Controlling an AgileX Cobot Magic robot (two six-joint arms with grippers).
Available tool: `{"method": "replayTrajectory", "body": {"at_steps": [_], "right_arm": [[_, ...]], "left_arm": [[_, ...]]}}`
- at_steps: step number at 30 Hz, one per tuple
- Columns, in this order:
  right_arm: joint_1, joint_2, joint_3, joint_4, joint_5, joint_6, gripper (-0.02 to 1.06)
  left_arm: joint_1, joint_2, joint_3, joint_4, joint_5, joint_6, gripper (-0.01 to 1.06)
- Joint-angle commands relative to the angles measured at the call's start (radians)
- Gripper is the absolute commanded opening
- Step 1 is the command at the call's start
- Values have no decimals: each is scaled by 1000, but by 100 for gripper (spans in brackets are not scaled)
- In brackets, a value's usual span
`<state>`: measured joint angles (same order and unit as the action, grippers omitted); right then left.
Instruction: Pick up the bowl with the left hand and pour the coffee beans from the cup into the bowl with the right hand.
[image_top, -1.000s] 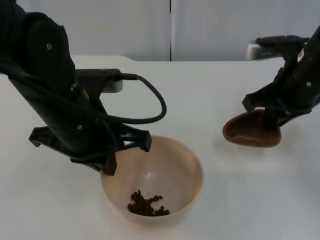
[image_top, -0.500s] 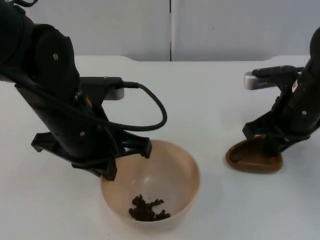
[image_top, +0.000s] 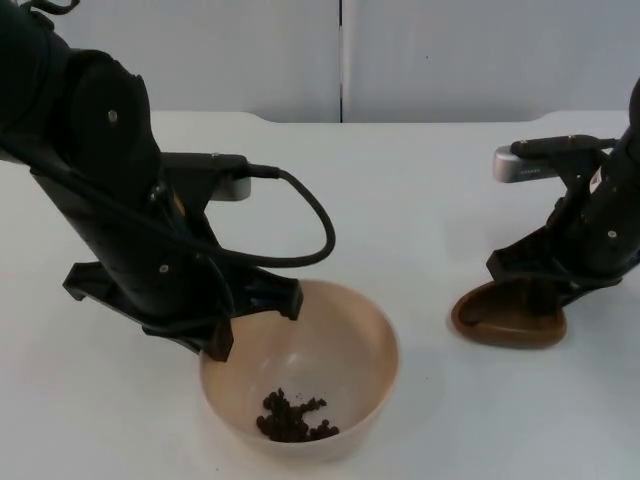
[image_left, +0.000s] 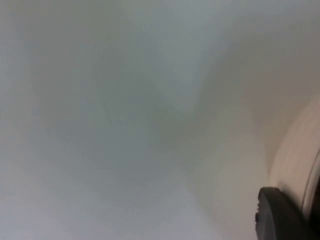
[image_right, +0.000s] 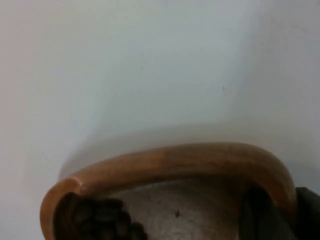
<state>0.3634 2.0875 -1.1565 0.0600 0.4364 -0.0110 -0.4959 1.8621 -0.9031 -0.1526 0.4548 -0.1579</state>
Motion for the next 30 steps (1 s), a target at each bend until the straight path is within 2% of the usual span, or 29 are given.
{"method": "replayTrajectory", "body": {"at_steps": [1, 3, 5, 7, 8, 9, 11, 13, 14, 16, 17, 24, 30], "right_arm": [[-4, 8, 12, -6, -5, 3, 2], [-4, 8, 12, -6, -6, 3, 5], [-4, 8, 12, -2, -6, 3, 14], [-4, 8, 12, -2, -17, 3, 25], [-4, 8, 12, -2, -17, 3, 25], [-4, 8, 12, -2, -21, 3, 32], [-4, 8, 12, -2, -36, 11, 46], [-4, 6, 12, 2, -43, 11, 57], [-4, 6, 12, 2, -43, 11, 57], [-4, -9, 12, 2, -48, 5, 66], [-4, -22, 12, 2, -48, 5, 69], [-4, -162, 12, 2, -14, -3, 71], [-4, -400, 12, 2, 64, -3, 71]], "left_arm": [[-5, 4, 2, 25, 8, 4, 0], [-5, 4, 2, 25, 5, 4, 0], [-5, 4, 2, 25, -1, 4, 0], [-5, 4, 2, 20, -6, 4, 7], [-5, 4, 2, 20, -6, 4, 7], [-5, 4, 2, 10, -11, 4, 13], [-5, 4, 2, 9, -19, 4, 35], [-5, 4, 2, 9, -16, 16, 62], [-5, 4, 2, 9, -16, 16, 62], [-5, 4, 2, 9, -16, 29, 92], [-5, 4, 2, 9, -16, 29, 104], [-5, -52, 2, 12, -19, 31, 105], [-5, -202, 2, 7, -19, 31, 105]]}}
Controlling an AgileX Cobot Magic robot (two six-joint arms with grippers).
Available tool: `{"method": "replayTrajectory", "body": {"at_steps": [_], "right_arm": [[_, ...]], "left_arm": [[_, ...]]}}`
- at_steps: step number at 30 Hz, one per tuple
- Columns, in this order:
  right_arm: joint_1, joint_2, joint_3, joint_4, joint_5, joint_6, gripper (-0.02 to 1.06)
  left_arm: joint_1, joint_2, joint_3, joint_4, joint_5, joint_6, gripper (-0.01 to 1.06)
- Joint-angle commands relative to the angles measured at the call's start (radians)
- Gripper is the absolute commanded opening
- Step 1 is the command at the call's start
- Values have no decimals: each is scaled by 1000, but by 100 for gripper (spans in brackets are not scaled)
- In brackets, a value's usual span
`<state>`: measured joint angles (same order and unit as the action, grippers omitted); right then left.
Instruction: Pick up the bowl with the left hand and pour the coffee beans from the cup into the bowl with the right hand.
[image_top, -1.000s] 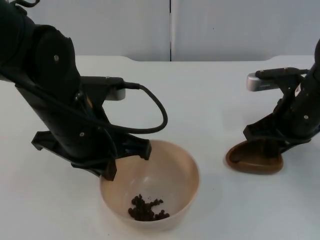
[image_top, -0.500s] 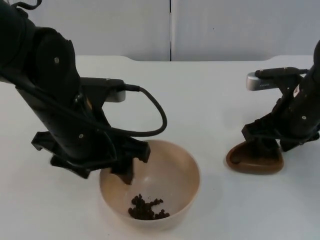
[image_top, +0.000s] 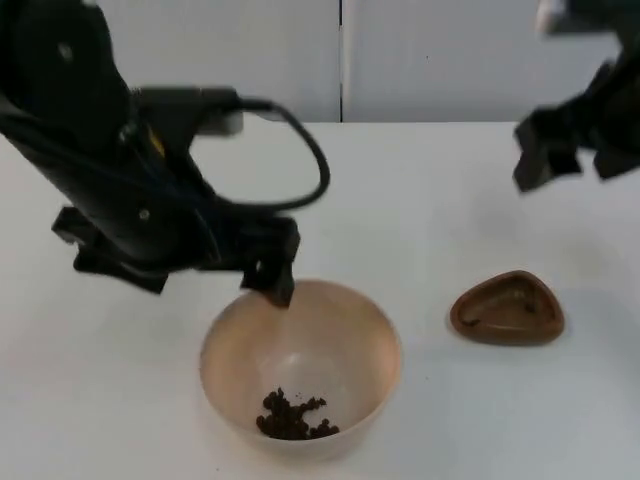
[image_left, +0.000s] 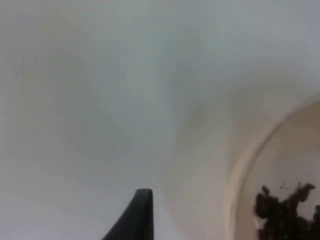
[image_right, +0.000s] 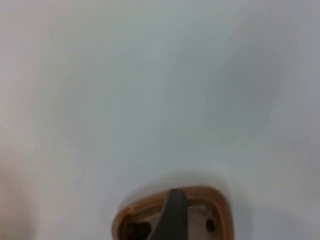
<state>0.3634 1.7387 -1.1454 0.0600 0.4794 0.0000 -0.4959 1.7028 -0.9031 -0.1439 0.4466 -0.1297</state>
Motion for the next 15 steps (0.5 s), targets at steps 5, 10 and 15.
{"method": "replayTrajectory", "body": {"at_steps": [5, 10, 15], "right_arm": [[-4, -238, 1, 2, 63, -29, 71], [-2, -413, 1, 2, 89, -38, 71], [-2, -568, 1, 2, 135, -42, 71]], "left_arm": [[-5, -168, 2, -1, -13, 3, 105], [-5, -358, 2, 3, -34, 5, 105], [-5, -508, 2, 5, -44, 30, 105]]}}
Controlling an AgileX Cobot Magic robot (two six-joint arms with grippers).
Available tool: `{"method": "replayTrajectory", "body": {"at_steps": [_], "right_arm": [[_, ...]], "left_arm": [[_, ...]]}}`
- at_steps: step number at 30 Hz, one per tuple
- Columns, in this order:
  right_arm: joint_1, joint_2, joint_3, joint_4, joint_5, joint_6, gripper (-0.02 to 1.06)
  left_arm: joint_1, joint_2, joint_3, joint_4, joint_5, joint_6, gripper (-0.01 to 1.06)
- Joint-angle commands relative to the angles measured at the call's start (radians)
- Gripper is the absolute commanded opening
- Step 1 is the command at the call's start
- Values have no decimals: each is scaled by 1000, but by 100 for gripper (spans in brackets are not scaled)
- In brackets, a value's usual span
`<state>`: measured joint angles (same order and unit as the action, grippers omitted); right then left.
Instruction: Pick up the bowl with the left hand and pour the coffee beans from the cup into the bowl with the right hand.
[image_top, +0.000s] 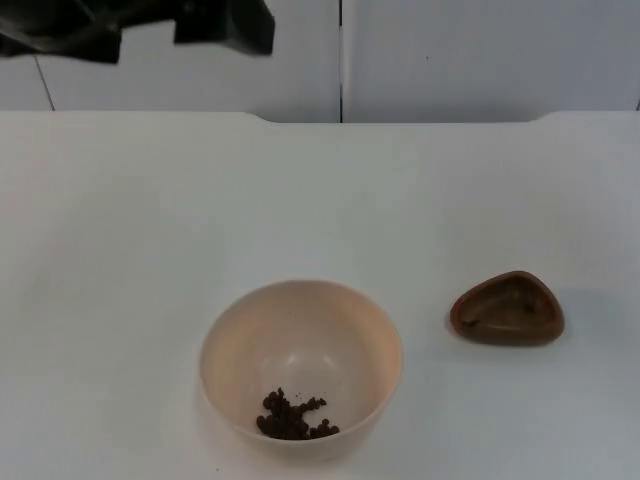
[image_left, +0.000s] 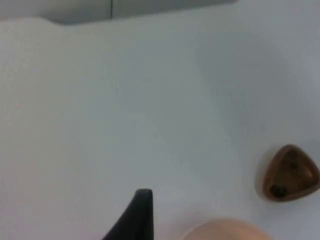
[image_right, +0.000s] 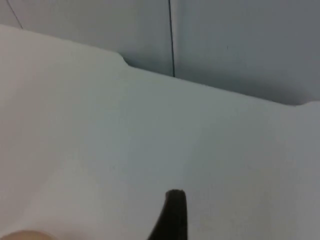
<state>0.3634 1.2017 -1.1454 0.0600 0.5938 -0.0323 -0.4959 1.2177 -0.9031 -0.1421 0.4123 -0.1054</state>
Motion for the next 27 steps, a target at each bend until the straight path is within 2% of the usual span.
{"method": "replayTrajectory", "body": {"at_steps": [1, 9, 19, 27], "right_arm": [[-2, -58, 1, 2, 29, -15, 71], [-2, -170, 15, 2, 92, -40, 71], [-2, -375, 230, 2, 83, -49, 71], [-2, -527, 349, 27, 78, -49, 71]], "left_arm": [[-5, -51, 2, 3, -9, 7, 105], [-5, -181, 2, 3, 25, 22, 105], [-5, -255, 2, 1, 121, 79, 105], [-5, -337, 5, 1, 205, 120, 105]]}}
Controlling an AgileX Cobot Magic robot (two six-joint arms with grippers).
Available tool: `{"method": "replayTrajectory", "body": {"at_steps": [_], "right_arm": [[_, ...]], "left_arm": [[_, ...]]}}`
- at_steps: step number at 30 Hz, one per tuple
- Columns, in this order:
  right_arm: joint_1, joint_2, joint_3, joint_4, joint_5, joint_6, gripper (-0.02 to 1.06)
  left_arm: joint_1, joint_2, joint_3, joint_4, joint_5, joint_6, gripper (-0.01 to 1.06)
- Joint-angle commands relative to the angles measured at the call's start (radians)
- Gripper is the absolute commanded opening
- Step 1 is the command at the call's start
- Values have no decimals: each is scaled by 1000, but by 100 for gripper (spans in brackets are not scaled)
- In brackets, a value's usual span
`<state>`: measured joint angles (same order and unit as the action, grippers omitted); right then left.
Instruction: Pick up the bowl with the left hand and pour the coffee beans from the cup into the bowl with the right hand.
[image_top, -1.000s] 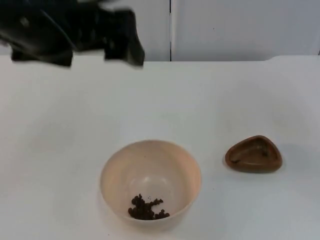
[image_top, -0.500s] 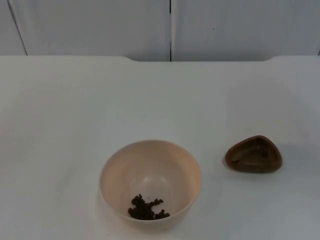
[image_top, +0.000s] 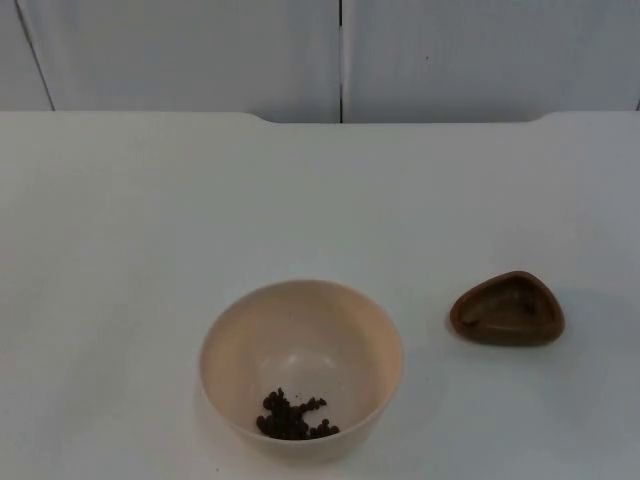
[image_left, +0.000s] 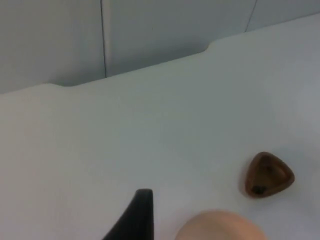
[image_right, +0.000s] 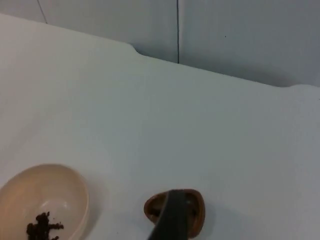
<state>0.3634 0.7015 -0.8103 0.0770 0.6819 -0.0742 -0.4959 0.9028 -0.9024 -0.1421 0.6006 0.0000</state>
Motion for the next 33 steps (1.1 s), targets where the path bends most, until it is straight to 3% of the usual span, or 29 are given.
{"method": "replayTrajectory", "body": {"at_steps": [1, 6, 16, 33], "right_arm": [[-2, -49, 28, 15, -10, -7, 71], [-2, -147, 71, 32, 3, -7, 71], [-2, -309, 86, 30, 137, -7, 71], [-2, -461, 88, 30, 229, -10, 71]], "left_arm": [[-5, -37, 11, 1, 17, 15, 105], [-5, -137, 92, 1, 11, 15, 105], [-5, -373, 200, 1, 51, 15, 105], [-5, -663, 232, 68, 284, 34, 105]]}}
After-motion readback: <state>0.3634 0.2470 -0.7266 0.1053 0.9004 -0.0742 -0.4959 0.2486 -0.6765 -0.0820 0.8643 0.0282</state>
